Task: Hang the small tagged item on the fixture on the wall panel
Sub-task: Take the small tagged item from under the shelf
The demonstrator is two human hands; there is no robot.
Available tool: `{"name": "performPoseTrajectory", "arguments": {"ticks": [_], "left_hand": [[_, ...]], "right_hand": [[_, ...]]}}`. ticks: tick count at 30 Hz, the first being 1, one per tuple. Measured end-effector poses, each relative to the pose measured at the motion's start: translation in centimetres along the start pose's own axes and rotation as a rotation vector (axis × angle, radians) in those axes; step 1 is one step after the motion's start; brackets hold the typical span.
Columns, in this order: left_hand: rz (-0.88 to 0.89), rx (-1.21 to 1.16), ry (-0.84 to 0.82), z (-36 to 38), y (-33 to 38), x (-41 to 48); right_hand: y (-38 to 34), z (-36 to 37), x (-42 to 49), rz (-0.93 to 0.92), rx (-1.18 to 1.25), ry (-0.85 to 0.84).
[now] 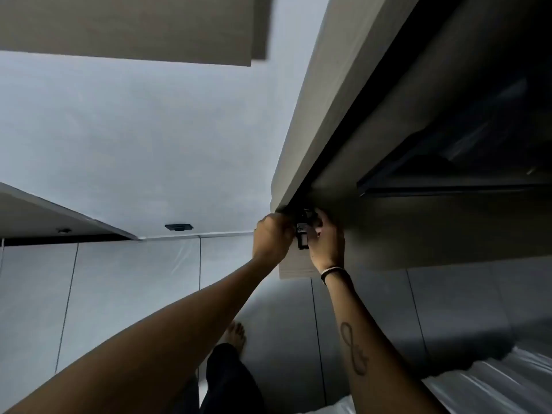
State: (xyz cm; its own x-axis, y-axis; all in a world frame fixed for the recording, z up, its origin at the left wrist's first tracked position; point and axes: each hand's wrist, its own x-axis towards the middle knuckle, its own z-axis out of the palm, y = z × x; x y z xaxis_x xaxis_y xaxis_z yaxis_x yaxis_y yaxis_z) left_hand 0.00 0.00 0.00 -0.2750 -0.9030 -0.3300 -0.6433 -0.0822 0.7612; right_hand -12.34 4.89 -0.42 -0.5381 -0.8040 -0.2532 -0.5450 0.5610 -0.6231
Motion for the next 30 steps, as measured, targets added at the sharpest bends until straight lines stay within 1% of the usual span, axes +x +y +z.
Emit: {"name": "performPoseTrajectory", "arguments": {"ticks": [3, 5, 10, 13, 16, 18, 21, 23, 26, 30], "left_hand": [[-0.079, -0.027, 0.013, 0.9, 0.4, 1.3], [-0.140, -0.045, 0.013, 1.3, 0.7, 1.7], [-0.177, -0.100, 0.040, 2.0, 0.2, 2.3], [-0.208, -0.184, 0.004, 1.8, -0.4, 2.3], [-0.230, -0.259, -0.004, 1.5, -0.9, 2.1], [-0.236, -0.289, 0.001, 1.1, -1.4, 1.7], [-0.225, -0.333, -0.005, 0.0, -2.6, 0.8], [-0.244, -0.415, -0.001, -1.1, -3.4, -0.1], [-0.263, -0.525, -0.009, -3.6, -4.4, -1.5], [-0.215, -0.661, -0.057, -8.5, -5.7, -3.5]], "right_hand": [[0.1, 0.0, 1.6, 0.035, -0.037, -0.009], [0.2, 0.3, 2.3, 0.059, -0.018, -0.041], [0.3, 1.1, 3.0, 0.081, 0.025, -0.060], [0.4, 1.0, 3.4, 0.161, 0.125, -0.063], [0.3, 0.4, 3.4, 0.261, 0.335, -0.105], [0.0, 0.1, 2.9, 0.292, 0.450, -0.152], [-0.6, 0.2, 1.4, 0.327, 0.529, -0.224], [-1.3, 0.3, 0.3, 0.342, 0.573, -0.259], [-3.1, 0.7, -1.2, 0.316, 0.624, -0.289], [-7.1, 1.3, -3.6, 0.257, 0.682, -0.315]]}}
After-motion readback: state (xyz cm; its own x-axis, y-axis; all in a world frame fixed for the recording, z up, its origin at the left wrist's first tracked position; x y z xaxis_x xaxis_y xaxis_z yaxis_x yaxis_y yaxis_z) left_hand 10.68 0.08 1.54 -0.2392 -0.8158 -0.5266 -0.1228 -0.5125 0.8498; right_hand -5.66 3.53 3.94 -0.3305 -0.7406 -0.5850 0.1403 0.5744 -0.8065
